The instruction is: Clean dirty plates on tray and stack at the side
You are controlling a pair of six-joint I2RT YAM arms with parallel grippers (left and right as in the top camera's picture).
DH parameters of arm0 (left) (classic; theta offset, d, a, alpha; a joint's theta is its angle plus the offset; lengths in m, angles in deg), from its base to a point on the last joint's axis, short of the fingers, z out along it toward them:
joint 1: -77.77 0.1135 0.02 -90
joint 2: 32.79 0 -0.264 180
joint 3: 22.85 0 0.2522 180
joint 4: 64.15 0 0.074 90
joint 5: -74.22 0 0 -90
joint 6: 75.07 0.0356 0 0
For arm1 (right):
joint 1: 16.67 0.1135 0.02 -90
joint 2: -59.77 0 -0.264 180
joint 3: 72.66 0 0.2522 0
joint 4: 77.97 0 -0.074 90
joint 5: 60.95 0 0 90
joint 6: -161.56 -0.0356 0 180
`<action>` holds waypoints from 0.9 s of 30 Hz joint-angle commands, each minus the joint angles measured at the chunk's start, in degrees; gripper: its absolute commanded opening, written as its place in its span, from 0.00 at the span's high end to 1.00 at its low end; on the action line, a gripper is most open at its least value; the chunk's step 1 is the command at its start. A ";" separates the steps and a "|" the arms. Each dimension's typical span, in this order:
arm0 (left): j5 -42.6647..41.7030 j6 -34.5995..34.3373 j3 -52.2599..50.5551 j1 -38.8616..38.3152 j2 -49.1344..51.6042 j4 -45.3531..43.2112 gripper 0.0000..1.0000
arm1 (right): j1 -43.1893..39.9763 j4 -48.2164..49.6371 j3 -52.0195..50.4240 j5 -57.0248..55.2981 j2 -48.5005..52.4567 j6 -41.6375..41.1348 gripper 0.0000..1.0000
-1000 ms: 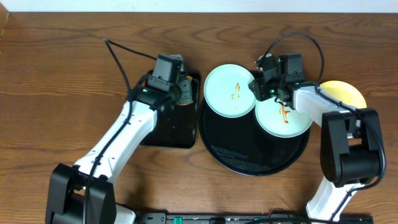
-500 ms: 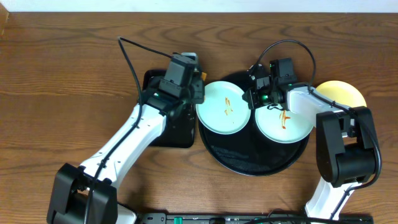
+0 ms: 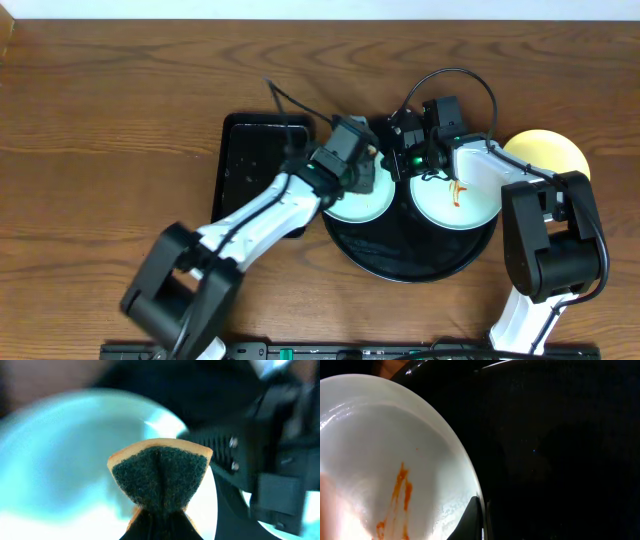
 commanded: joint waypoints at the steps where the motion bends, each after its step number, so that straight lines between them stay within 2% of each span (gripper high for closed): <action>1: -1.38 -9.07 -0.04 -2.54 2.75 -0.76 0.92 | 0.94 -0.76 0.28 -1.11 -0.26 -1.46 0.99; 7: -1.01 -10.80 -0.04 -5.03 5.75 -3.08 0.92 | 0.94 -1.20 0.28 -1.14 -0.26 -1.44 0.99; 9: 1.79 -10.84 -0.04 -4.79 6.23 -3.21 0.92 | 0.94 -1.60 0.28 -1.14 -0.26 -1.44 0.99; 14: 8.02 -13.00 -0.04 -2.03 6.34 -3.52 0.92 | 0.94 -2.14 0.28 -1.14 -0.26 -1.44 0.99; 21: 7.67 -13.25 -0.04 4.07 6.36 -4.55 0.92 | 0.94 -2.62 0.28 -1.14 -0.26 -1.42 0.99; 24: 1.38 -8.13 0.24 6.43 6.19 -5.42 0.92 | 0.94 -2.64 0.28 -1.14 -0.26 -1.42 0.99; 27: -12.66 -0.63 0.85 7.89 5.44 -6.80 0.92 | 0.94 -2.89 0.28 -1.14 -0.26 -1.42 0.99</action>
